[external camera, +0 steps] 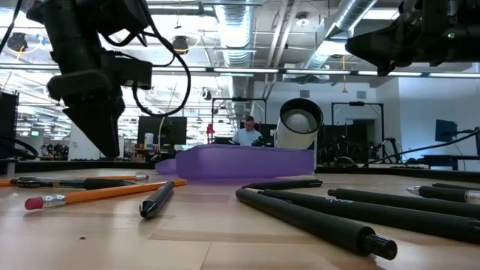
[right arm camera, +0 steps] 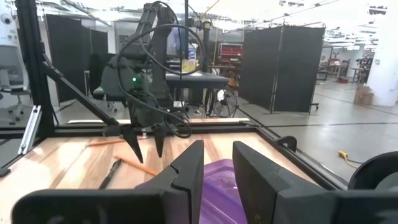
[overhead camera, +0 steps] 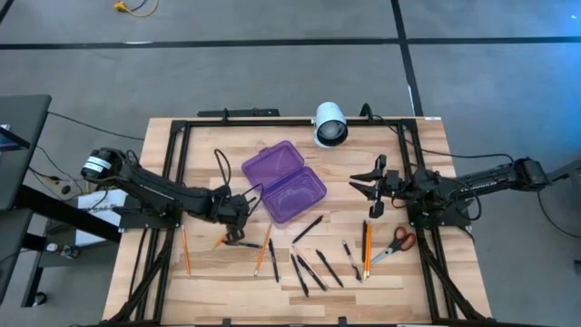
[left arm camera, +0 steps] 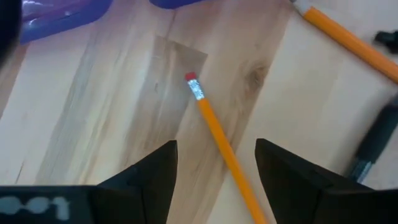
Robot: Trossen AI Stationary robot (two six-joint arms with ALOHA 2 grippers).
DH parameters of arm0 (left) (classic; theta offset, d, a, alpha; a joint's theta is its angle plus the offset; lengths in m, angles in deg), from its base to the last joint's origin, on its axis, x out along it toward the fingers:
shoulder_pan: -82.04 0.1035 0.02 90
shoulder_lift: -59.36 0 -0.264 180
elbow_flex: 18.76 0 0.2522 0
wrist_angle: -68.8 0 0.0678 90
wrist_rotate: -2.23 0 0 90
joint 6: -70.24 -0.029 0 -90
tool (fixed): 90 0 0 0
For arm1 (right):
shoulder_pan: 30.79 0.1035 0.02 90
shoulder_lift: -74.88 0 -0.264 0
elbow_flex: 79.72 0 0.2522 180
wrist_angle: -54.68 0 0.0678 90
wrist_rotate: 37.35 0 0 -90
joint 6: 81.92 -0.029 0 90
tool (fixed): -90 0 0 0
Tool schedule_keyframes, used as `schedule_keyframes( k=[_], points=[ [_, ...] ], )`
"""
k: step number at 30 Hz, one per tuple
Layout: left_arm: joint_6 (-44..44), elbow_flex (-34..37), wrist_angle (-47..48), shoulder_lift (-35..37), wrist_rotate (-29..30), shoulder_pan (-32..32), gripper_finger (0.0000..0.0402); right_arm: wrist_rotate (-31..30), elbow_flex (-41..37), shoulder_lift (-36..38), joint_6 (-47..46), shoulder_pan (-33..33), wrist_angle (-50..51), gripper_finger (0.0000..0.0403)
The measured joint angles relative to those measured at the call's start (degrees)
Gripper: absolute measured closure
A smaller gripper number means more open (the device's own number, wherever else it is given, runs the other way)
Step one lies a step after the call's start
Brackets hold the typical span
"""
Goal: Pick & place school supplies into a supply box
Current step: Put the orange pencil into the purple supply box
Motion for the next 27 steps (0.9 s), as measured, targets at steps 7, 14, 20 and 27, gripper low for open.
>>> schedule_keyframes(
  k=[7, 14, 20, 27],
  points=[
    [2.48, 4.98, -5.06, -0.04, -2.58, -0.29, 0.0193, 0.00, 0.00, 0.00, 0.20, 0.00, 1.49, 0.0321],
    [5.30, 6.73, -8.13, -0.95, -2.63, -0.28, 0.0193, 0.00, 0.00, 0.00, 0.50, -0.27, 1.51, 0.0321],
    [5.85, 5.74, -8.52, -6.15, -2.73, -1.66, 0.0194, 0.00, 0.00, -0.01, 0.50, -0.24, 1.88, 0.0321],
    [9.04, 2.92, -3.43, -8.52, -1.84, -2.52, 0.0246, 0.00, 0.00, 0.00, 0.48, -0.24, 1.79, 0.0321]
  ],
)
